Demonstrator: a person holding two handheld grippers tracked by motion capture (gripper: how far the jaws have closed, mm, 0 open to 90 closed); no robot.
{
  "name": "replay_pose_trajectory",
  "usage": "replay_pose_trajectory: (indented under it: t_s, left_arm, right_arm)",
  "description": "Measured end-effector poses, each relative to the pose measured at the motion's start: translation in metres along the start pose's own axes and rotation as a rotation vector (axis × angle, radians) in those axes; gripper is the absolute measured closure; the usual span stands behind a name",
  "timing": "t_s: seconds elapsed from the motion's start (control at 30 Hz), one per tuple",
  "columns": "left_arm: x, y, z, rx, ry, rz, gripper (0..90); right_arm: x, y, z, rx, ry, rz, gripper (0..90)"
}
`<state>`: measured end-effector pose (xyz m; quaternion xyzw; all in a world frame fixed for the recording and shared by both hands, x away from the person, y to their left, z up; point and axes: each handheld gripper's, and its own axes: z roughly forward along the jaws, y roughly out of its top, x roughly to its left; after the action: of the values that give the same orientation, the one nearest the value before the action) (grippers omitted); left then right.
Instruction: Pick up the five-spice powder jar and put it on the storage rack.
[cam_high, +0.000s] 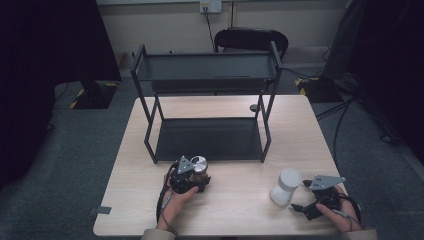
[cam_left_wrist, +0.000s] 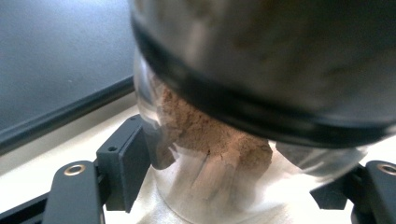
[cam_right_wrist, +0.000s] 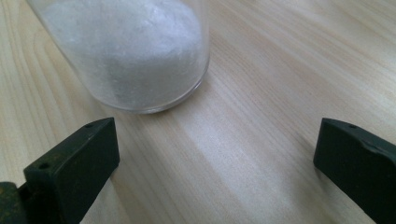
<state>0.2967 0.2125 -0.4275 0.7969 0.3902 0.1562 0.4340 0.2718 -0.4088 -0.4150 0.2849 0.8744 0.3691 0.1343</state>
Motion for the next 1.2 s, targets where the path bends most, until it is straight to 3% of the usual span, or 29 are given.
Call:
replay_pose_trajectory:
  t_s: [0.3,0.57,0.9,1.2]
  left_arm:
    - [-0.013,0.008,-0.002,0.018,0.050,0.059,30.0]
    - [-0.015,0.009,-0.003,0.022,0.070,0.056,30.2]
    - [-0.006,0.018,-0.010,0.020,0.052,0.026,30.2]
    - [-0.002,0.031,-0.014,0.035,0.048,0.023,30.2]
  right_arm:
    - [0.000,0.000,0.000,0.000,0.000,0.000,0.0]
    - [0.000,0.000,0.000,0.000,0.000,0.000,0.0]
    - [0.000,0.000,0.000,0.000,0.000,0.000,0.0]
    - [0.000,0.000,0.000,0.000,0.000,0.000,0.0]
